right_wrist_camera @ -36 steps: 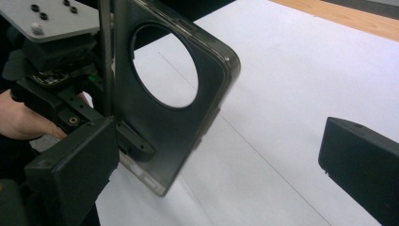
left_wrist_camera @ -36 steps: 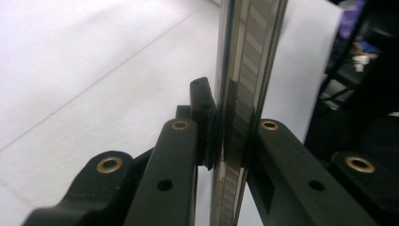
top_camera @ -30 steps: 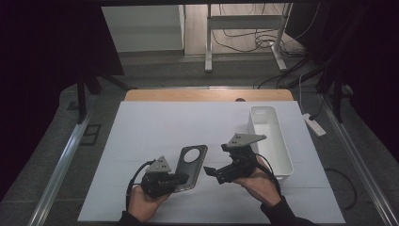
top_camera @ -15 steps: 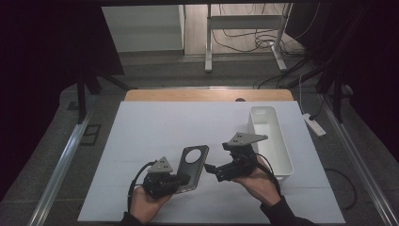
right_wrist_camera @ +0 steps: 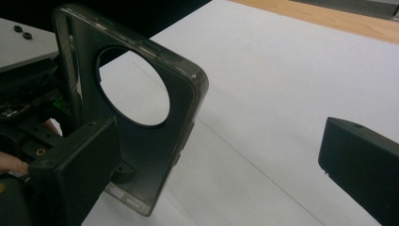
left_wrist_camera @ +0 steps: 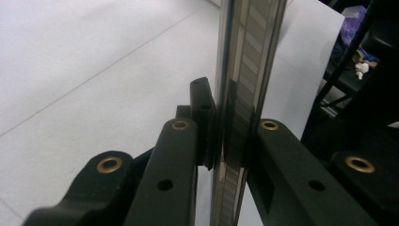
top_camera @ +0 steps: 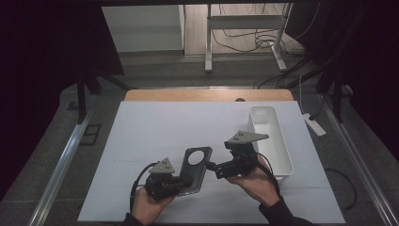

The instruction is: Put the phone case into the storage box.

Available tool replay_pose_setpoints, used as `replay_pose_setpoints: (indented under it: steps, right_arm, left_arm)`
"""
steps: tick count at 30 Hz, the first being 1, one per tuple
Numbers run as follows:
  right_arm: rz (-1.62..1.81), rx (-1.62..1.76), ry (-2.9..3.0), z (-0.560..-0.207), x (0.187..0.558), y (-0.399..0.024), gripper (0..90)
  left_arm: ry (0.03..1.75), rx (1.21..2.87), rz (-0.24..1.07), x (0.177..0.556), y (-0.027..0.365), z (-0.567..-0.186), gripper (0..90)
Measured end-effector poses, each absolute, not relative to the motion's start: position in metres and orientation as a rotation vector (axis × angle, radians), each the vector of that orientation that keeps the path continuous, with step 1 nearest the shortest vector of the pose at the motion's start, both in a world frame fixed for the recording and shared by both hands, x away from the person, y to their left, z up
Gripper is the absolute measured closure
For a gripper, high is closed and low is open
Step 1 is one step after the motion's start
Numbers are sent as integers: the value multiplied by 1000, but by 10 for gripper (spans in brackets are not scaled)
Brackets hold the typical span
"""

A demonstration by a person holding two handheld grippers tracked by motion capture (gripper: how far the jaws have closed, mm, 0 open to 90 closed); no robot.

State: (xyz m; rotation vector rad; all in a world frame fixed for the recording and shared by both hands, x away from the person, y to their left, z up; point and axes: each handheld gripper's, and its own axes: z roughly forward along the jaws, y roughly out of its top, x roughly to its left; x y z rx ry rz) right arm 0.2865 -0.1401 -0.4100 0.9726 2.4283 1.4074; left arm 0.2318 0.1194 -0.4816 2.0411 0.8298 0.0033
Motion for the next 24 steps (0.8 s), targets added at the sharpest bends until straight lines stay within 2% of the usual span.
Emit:
replay_pose_setpoints:
  steps: [2, 3, 5, 6, 12, 24]
  right_arm:
    - [1415, 969, 2421, -409, 286, -141, 86]
    - [1437, 953, 2416, -408, 286, -143, 173]
    - [1457, 941, 2421, -406, 285, -144, 255]
    - [1457, 941, 2421, -406, 285, -144, 255]
    - [1504, 914, 2413, -404, 283, -147, 490]
    - [1556, 893, 2400, -402, 281, -149, 725]
  left_arm:
    - [823, 2040, -8, 231, 118, -482, 846]
    - [818, 2036, -17, 231, 118, -482, 846]
    - [821, 2027, -22, 231, 118, -482, 846]
    - [821, 2027, -22, 231, 118, -482, 846]
    - [823, 2021, -23, 231, 118, -481, 846]
    - [802, 2012, -40, 231, 116, -482, 847]
